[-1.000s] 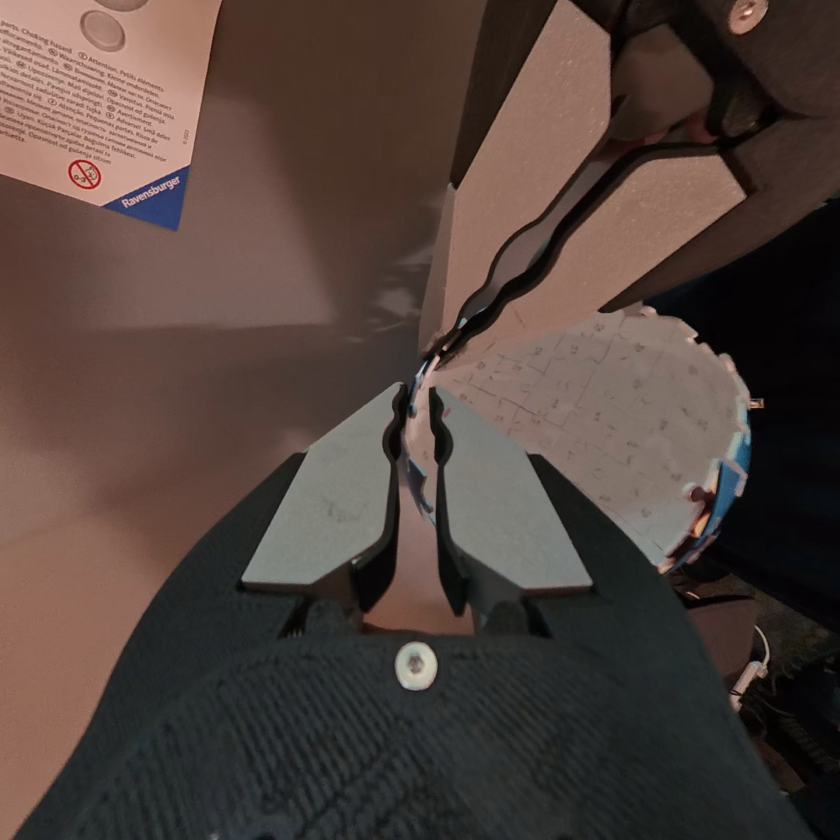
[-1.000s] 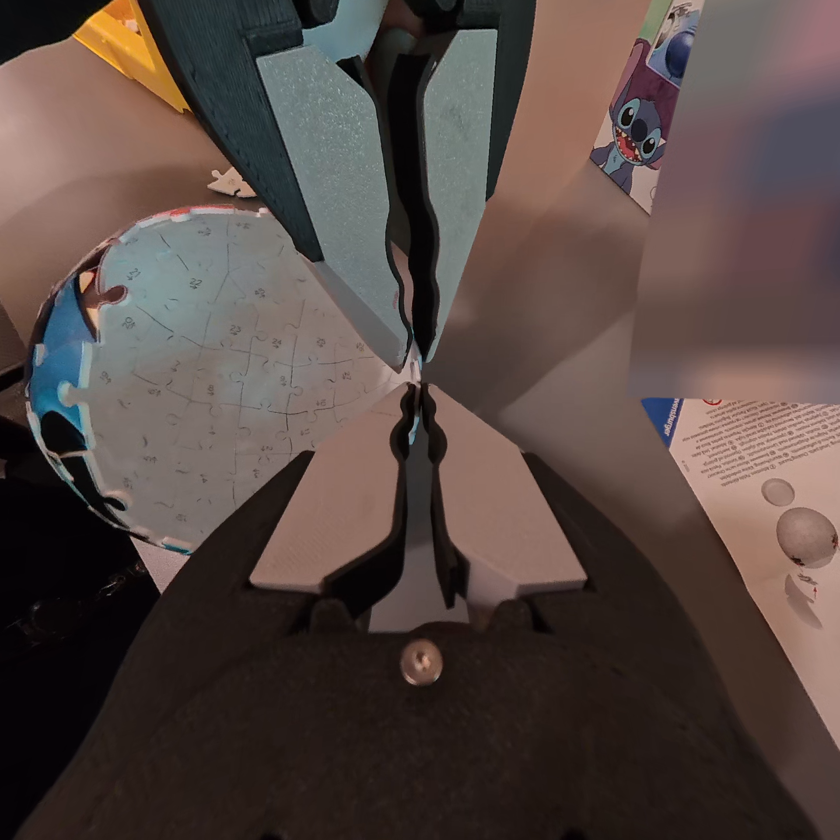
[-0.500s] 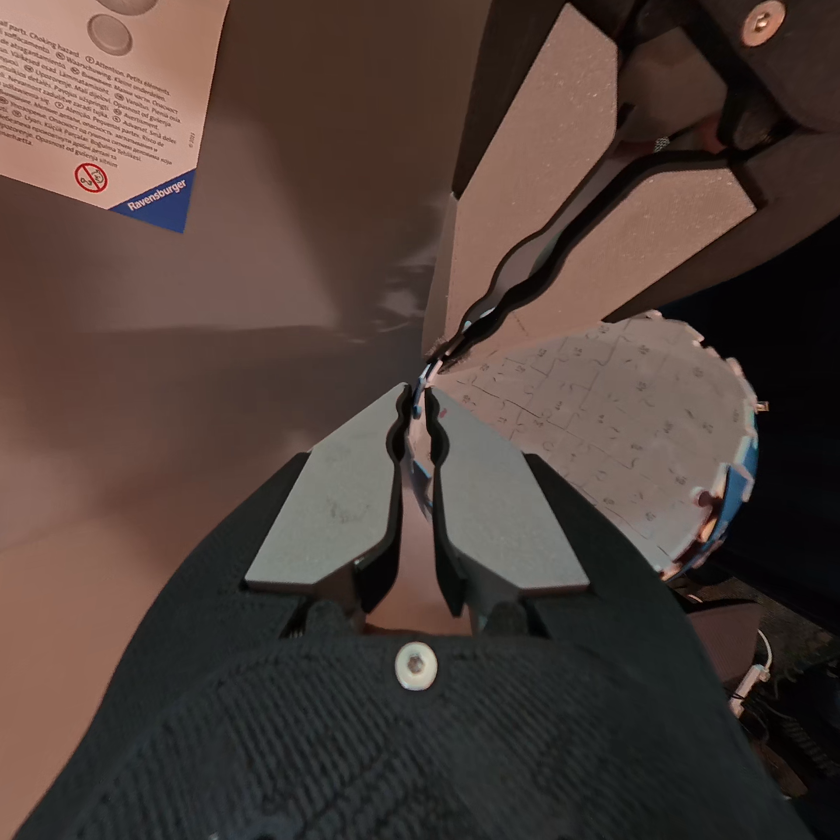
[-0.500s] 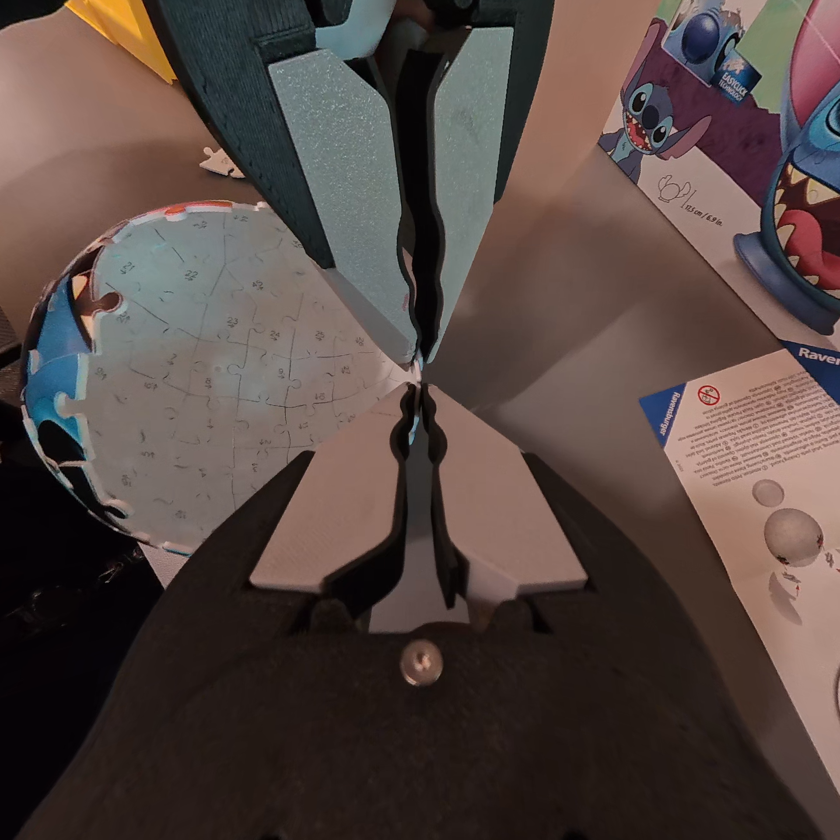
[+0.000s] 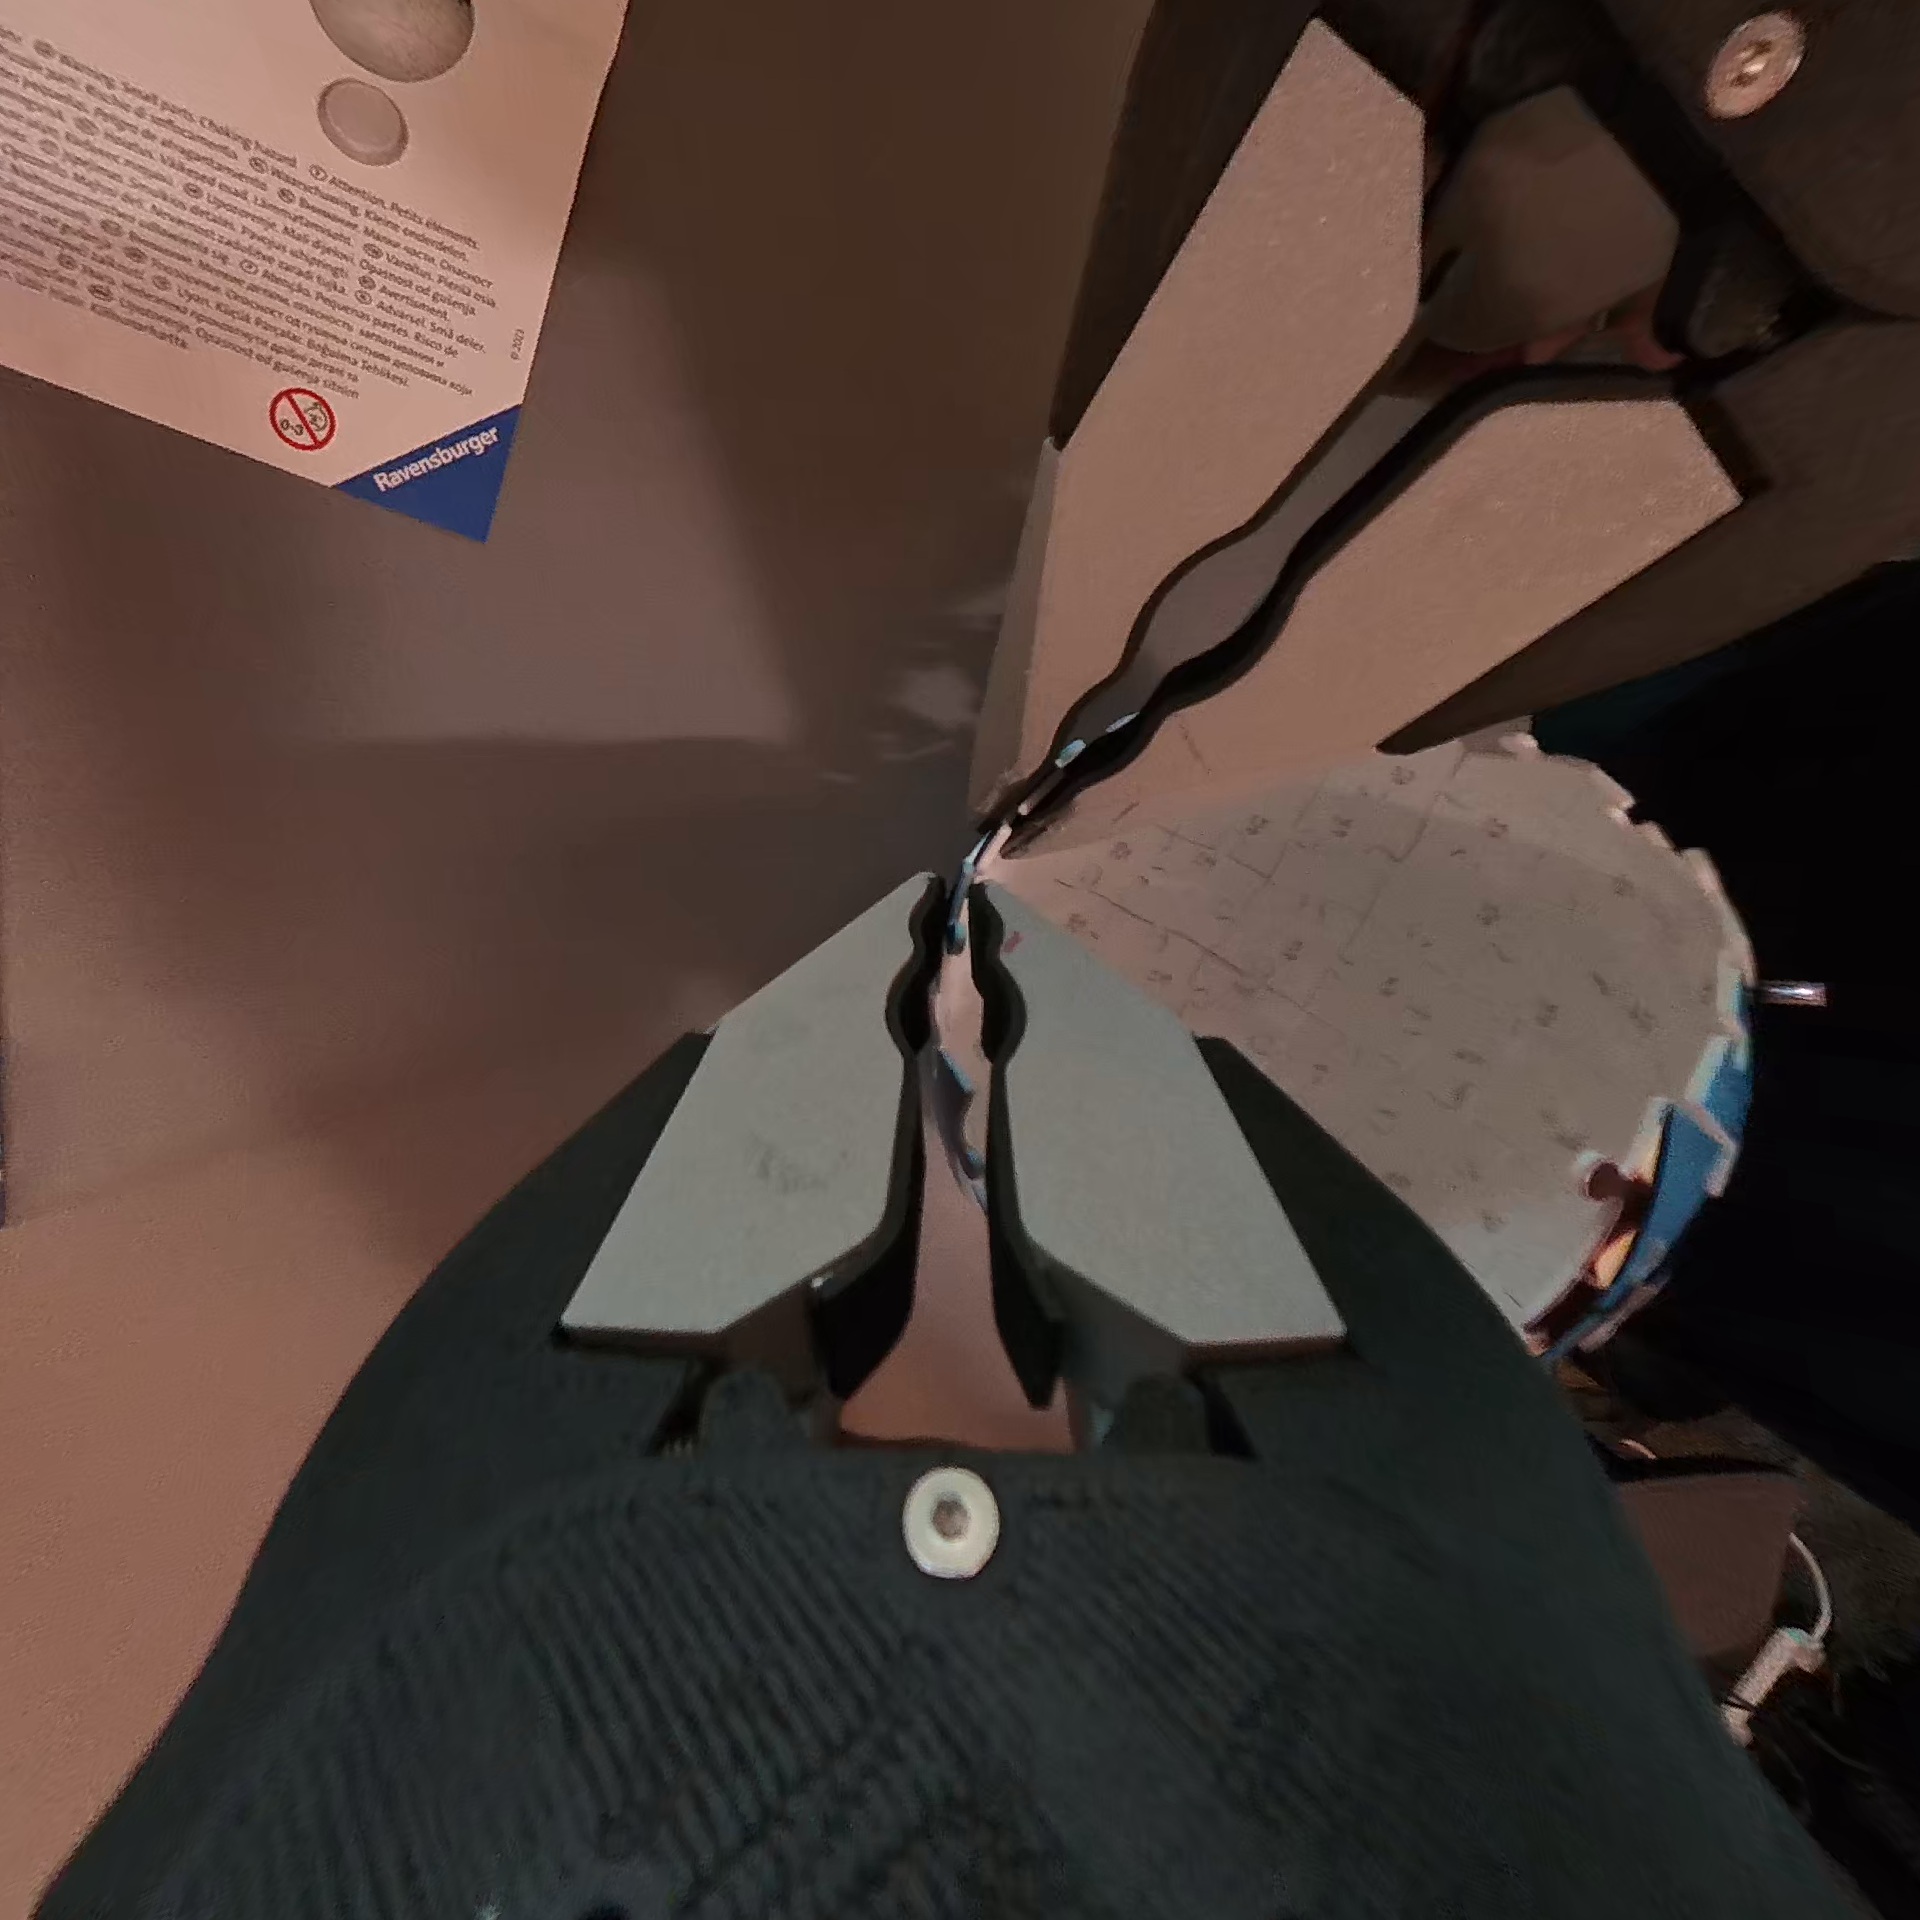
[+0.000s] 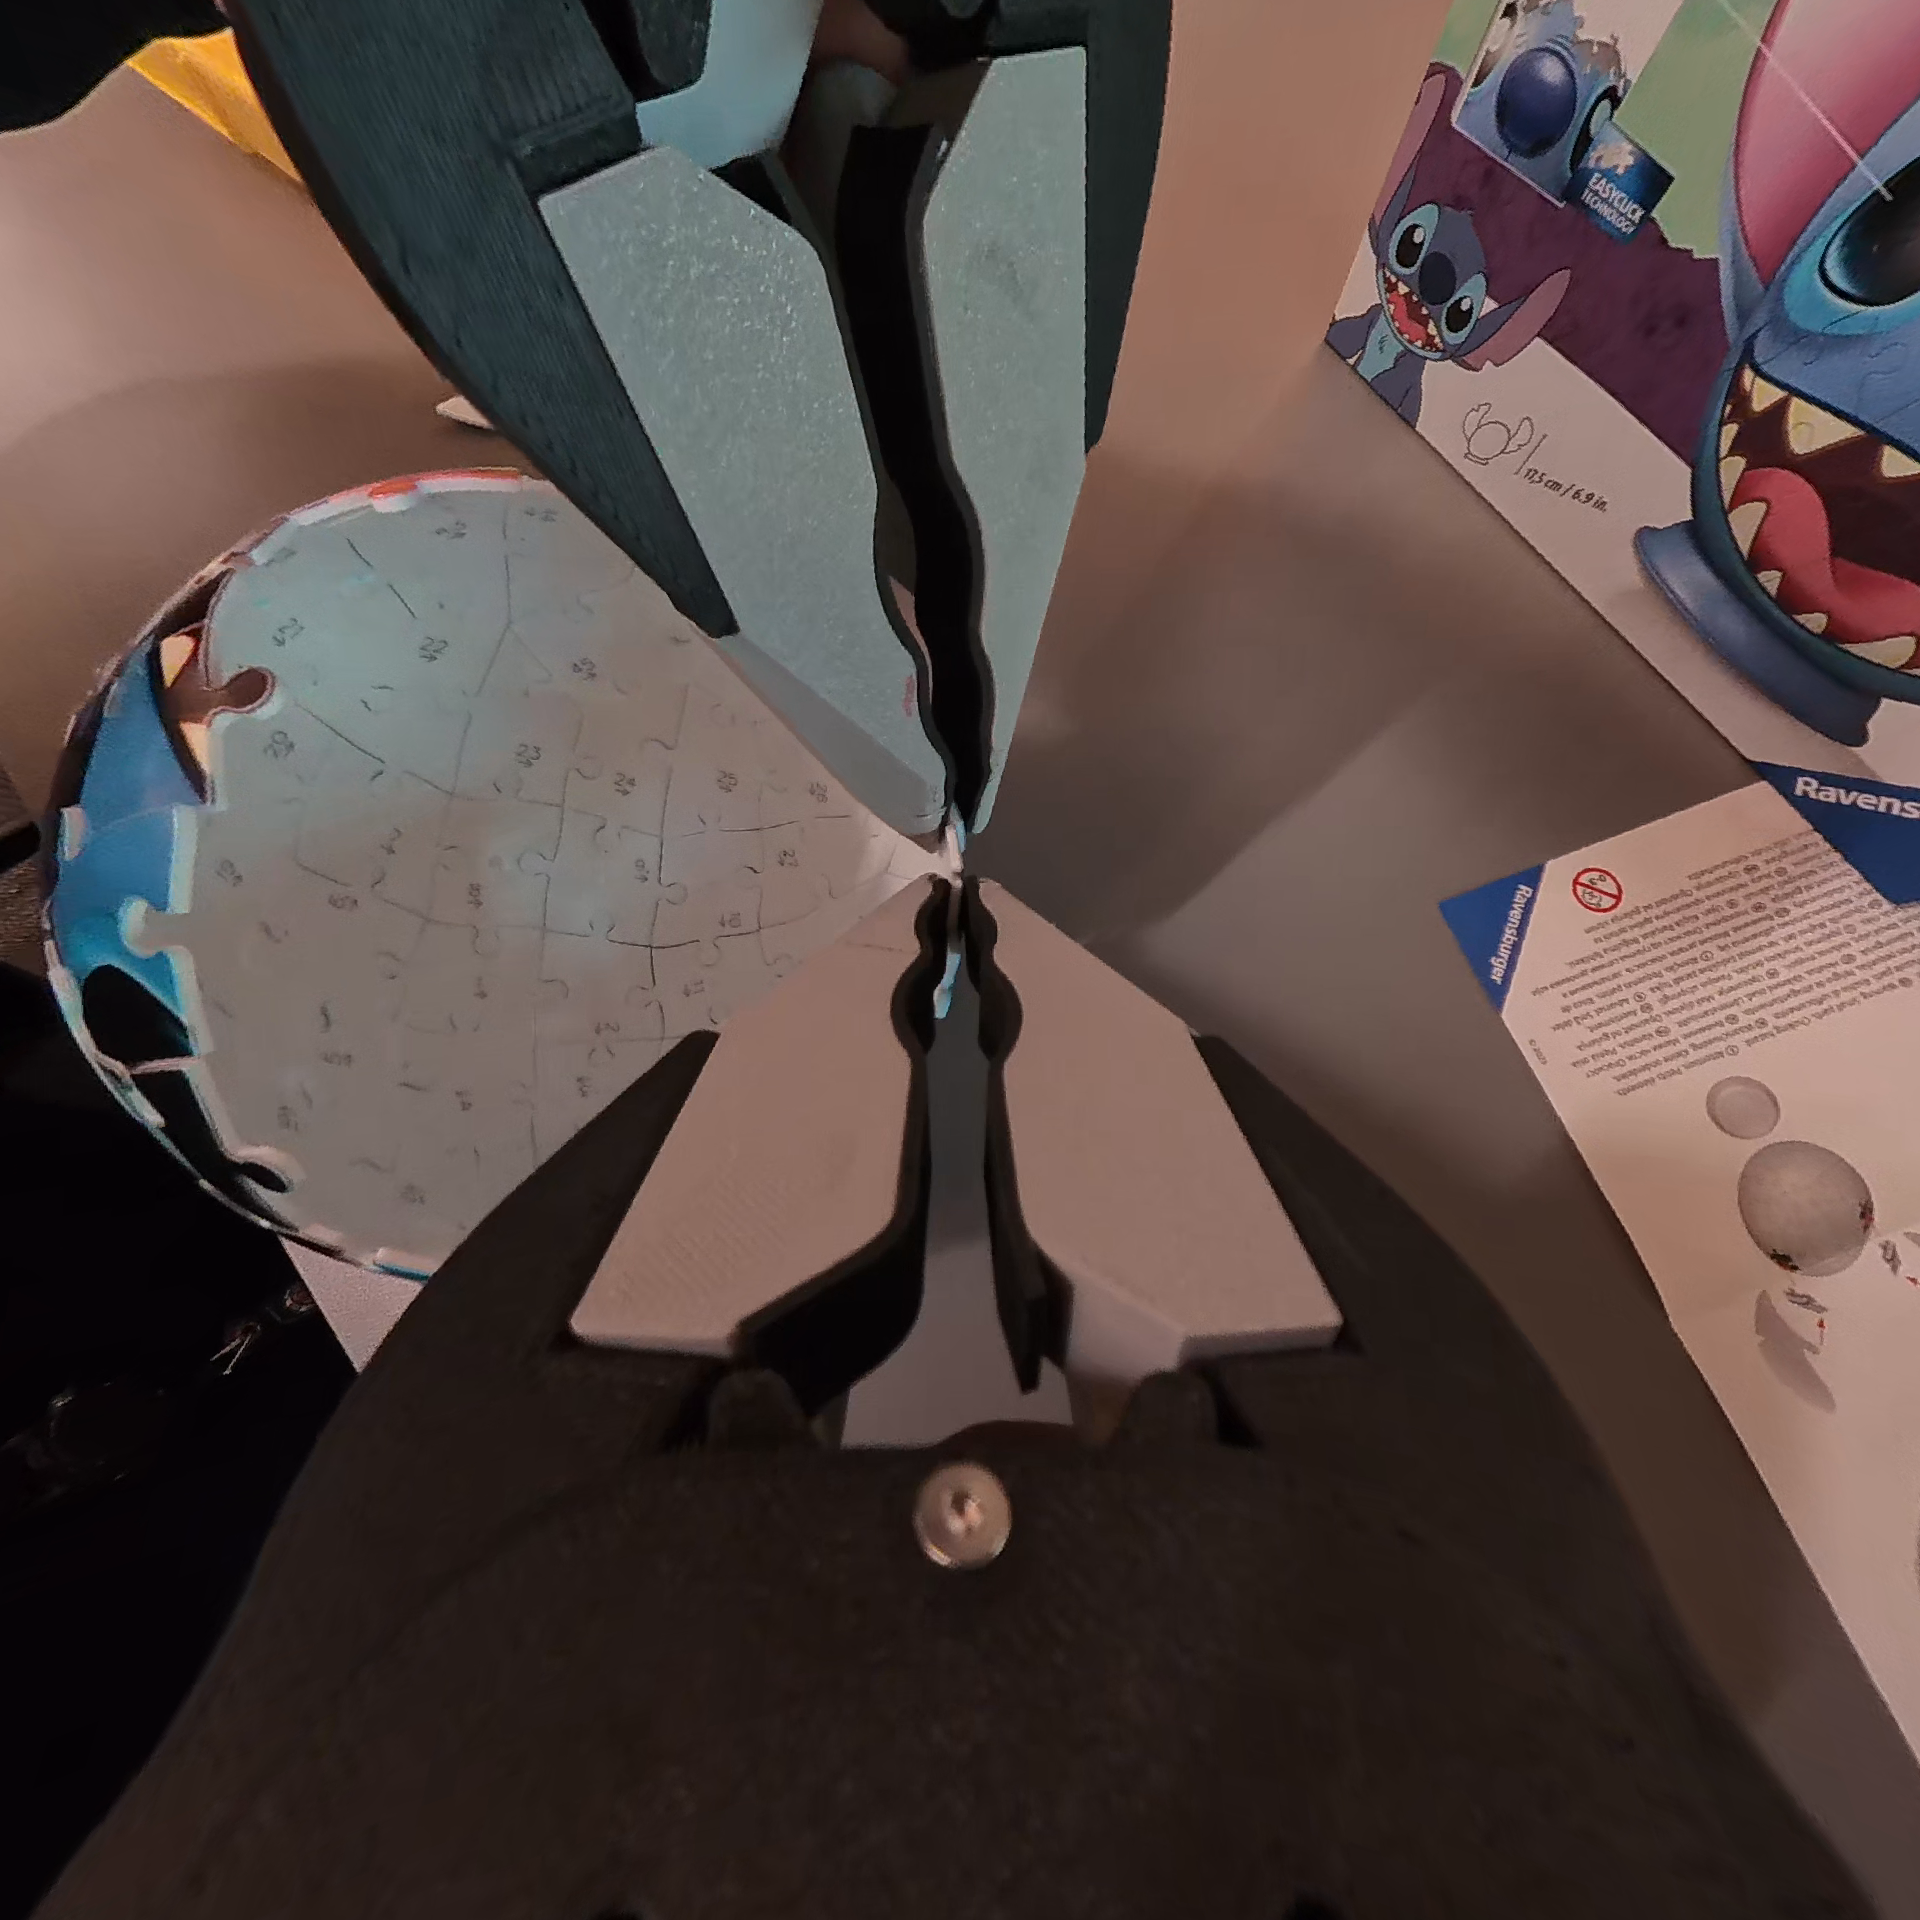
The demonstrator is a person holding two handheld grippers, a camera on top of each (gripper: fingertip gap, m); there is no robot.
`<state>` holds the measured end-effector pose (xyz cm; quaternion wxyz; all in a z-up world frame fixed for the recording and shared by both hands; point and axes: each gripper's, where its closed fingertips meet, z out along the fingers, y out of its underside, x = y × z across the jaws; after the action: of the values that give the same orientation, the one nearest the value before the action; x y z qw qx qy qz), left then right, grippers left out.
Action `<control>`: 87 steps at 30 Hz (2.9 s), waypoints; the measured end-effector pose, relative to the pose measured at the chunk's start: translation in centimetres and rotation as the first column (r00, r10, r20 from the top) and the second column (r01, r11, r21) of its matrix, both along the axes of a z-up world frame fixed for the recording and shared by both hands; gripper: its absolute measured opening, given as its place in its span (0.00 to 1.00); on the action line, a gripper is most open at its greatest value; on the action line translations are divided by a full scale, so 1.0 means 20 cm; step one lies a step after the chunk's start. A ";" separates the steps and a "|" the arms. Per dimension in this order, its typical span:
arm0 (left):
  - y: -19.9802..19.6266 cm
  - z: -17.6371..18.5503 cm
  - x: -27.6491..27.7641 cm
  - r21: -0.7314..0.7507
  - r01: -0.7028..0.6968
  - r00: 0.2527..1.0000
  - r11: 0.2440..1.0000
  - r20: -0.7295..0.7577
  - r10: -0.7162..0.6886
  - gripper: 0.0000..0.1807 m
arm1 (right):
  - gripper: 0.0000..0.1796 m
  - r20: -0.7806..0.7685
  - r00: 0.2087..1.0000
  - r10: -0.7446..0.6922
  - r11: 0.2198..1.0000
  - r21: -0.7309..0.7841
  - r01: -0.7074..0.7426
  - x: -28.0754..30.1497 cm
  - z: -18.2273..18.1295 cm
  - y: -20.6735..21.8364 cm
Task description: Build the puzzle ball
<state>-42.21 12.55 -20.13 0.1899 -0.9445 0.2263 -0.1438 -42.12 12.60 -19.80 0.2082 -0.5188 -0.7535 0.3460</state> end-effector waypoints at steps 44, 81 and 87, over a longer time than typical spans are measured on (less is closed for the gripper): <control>-0.05 0.03 -0.02 0.040 -0.008 0.999 0.999 -0.040 0.010 0.01 | 0.00 -0.064 0.984 0.164 0.986 0.024 -0.162 -0.03 -0.02 -0.04; -0.02 0.00 0.00 0.019 0.024 0.998 1.000 -0.060 -0.023 0.01 | 0.00 -0.068 0.984 0.166 0.981 -0.090 -0.171 -0.02 0.00 -0.03; -0.03 0.00 -0.01 0.014 0.015 0.999 1.000 -0.040 -0.014 0.01 | 0.00 -0.106 0.981 0.163 0.979 -0.106 -0.174 -0.01 0.02 -0.02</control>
<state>-42.36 11.99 -20.05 0.1911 -0.9441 0.2381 -0.1245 -42.29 12.28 -19.41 0.1841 -0.4468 -0.7628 0.4297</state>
